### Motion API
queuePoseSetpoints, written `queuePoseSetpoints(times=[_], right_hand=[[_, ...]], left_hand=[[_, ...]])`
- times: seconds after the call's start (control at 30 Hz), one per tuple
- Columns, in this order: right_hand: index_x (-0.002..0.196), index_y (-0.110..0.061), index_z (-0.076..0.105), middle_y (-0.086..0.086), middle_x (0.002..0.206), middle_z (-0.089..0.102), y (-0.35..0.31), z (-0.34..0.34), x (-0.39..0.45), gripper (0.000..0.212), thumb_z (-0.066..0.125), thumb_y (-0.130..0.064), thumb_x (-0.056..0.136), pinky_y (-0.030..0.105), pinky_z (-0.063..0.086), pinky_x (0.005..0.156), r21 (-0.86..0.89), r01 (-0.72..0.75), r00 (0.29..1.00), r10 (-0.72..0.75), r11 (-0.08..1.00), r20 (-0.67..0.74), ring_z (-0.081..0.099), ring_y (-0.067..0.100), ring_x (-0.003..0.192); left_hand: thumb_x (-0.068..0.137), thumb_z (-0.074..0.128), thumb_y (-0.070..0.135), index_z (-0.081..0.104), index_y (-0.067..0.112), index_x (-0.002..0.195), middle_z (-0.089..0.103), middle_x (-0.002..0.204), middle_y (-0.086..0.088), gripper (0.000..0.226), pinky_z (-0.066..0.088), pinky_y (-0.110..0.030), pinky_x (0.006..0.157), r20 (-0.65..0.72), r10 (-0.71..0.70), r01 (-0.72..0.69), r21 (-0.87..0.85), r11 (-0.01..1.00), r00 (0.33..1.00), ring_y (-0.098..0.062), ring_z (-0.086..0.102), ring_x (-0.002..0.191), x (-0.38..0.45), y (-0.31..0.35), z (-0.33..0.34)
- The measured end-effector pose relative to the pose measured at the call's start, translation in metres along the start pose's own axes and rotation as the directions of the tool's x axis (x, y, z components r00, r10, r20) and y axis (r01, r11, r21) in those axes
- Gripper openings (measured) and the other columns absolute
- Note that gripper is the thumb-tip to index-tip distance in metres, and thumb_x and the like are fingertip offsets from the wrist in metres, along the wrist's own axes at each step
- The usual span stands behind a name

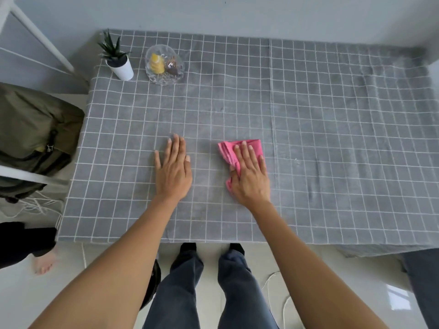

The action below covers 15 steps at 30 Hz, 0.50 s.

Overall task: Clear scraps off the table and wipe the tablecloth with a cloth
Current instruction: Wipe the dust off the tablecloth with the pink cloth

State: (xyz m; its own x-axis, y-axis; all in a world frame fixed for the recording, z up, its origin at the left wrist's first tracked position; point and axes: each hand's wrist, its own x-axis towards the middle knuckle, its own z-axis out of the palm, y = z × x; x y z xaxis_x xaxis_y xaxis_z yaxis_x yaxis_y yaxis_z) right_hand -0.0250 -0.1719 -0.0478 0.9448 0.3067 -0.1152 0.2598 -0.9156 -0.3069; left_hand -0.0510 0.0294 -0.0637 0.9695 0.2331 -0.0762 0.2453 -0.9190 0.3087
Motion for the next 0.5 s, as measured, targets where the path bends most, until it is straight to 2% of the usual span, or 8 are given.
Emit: queuePoseSetpoints(times=[0.07,0.17,0.27,0.37,0.5], right_hand=[[0.152,-0.018,0.012,-0.002,0.158,0.003,0.025,-0.009,-0.001,0.07,0.01,-0.041,0.086,0.037,-0.004,0.119,0.01,-0.039,0.999,0.039,0.999,-0.005,0.001,0.015,0.147],[0.151,-0.016,0.01,0.001,0.159,0.005,0.041,-0.017,-0.005,0.073,0.008,-0.045,0.084,0.037,-0.005,0.119,0.007,0.018,0.999,-0.018,1.0,0.031,0.0,0.016,0.147],[0.151,-0.015,0.011,0.003,0.159,0.008,0.04,-0.015,-0.006,0.073,0.012,-0.046,0.084,0.037,-0.006,0.118,-0.001,0.045,0.999,-0.045,0.999,0.015,0.002,0.018,0.147],[0.151,-0.014,0.012,0.003,0.159,0.007,0.045,-0.014,-0.006,0.073,0.015,-0.045,0.085,0.037,-0.005,0.118,0.02,0.054,0.999,-0.054,0.998,0.006,0.002,0.017,0.147],[0.151,-0.014,0.015,0.003,0.159,0.011,0.057,-0.015,-0.01,0.07,0.021,-0.041,0.087,0.041,0.004,0.12,0.039,0.042,0.999,-0.041,0.998,-0.004,0.005,0.017,0.147]], left_hand=[[0.103,0.018,0.027,0.005,0.017,0.152,0.0,0.159,0.002,0.052,-0.006,-0.048,0.117,0.018,0.021,-0.02,-0.024,0.999,1.0,-0.013,-0.003,0.147,0.0,0.022,0.005],[0.099,0.011,0.031,0.012,0.015,0.151,0.008,0.159,0.0,0.055,-0.004,-0.048,0.118,0.045,0.105,-0.103,-0.033,0.994,0.993,-0.015,0.003,0.147,-0.004,0.068,0.017],[0.096,0.005,0.034,0.017,0.014,0.15,0.011,0.159,-0.002,0.059,-0.001,-0.048,0.119,0.037,0.117,-0.117,-0.013,0.993,0.992,-0.017,0.005,0.147,-0.01,0.101,0.029],[0.097,0.005,0.034,0.015,0.014,0.151,0.009,0.159,-0.001,0.058,0.001,-0.046,0.119,0.017,0.101,-0.101,0.028,0.994,0.995,-0.016,0.003,0.147,-0.011,0.102,0.035],[0.099,0.008,0.032,0.012,0.016,0.151,0.005,0.158,0.002,0.055,0.004,-0.047,0.119,-0.001,0.106,-0.106,0.053,0.993,0.994,-0.014,0.001,0.147,-0.011,0.102,0.035]])
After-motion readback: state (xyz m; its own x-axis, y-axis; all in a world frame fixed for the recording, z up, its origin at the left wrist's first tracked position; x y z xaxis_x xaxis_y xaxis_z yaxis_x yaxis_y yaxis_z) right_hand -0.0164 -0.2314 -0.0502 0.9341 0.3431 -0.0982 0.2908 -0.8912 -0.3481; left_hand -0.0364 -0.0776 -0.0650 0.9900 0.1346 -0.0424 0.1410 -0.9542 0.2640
